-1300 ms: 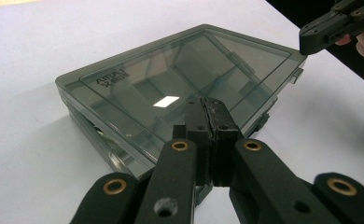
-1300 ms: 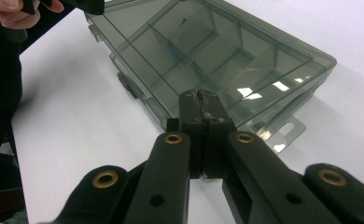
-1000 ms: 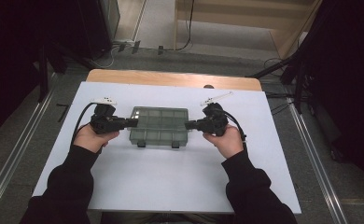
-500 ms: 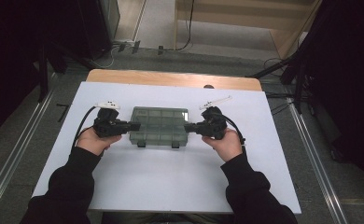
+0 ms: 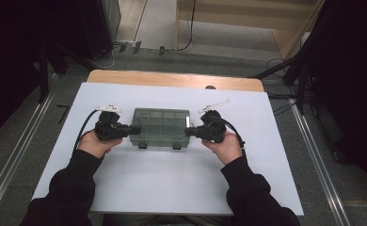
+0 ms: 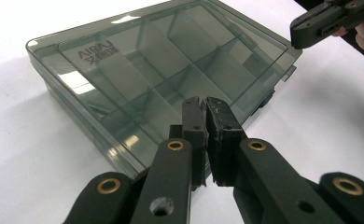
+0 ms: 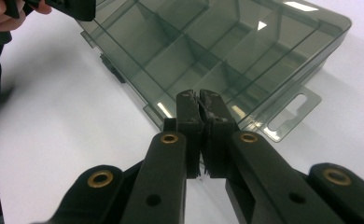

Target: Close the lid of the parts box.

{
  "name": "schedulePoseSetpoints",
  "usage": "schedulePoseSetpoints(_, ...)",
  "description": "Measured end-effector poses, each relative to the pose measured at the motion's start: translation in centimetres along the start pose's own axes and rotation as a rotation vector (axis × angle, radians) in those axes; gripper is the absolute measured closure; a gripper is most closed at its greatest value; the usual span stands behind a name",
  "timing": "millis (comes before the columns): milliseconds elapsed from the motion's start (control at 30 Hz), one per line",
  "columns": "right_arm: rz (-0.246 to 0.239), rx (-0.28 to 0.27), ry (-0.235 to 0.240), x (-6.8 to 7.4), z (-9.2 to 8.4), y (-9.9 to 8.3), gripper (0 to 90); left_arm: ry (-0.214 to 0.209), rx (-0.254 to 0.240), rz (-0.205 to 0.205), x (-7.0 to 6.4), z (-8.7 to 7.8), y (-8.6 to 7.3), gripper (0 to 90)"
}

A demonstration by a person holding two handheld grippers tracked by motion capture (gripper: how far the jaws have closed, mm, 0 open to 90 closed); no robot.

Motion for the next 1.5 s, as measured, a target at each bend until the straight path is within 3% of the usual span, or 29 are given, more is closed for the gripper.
schedulePoseSetpoints(300, -0.022, 0.019, -0.004, 0.4, 0.9, -0.1, 87.9, 0.0, 0.015, 0.005, 0.1, 0.6, -0.4, 86.4)
schedulePoseSetpoints(867, -0.01, 0.048, -0.013, 0.1, 2.1, -0.7, 86.2, 0.009, 0.065, 0.02, 0.1, 1.5, -1.1, 85.4)
schedulePoseSetpoints(967, -0.03, 0.026, -0.013, 0.0, 2.4, -0.7, 85.2, 0.011, 0.065, 0.021, 0.1, 1.6, -1.1, 84.2)
schedulePoseSetpoints(1167, -0.075, 0.019, -0.026, 0.7, 2.2, -0.9, 69.5, 0.004, 0.067, 0.037, -0.3, 1.5, -1.1, 75.7)
schedulePoseSetpoints(1367, -0.067, 0.0, 0.018, 1.5, 1.4, -1.1, 60.6, -0.023, 0.051, 0.058, -1.5, 1.3, -1.2, 66.3)
schedulePoseSetpoints(1500, -0.069, -0.01, 0.036, 1.8, 1.0, -1.3, 53.9, -0.032, 0.072, 0.059, -2.2, 1.3, -1.7, 62.9)
Point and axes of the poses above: each handheld gripper's, and its own axes: z roughly forward along the jaws, y roughly out of its top, x roughly to its left, the point moved 10 cm from there along z, roughly forward along the jaws, and after that the axes turned 9 degrees about x, right-handed, at the moved point
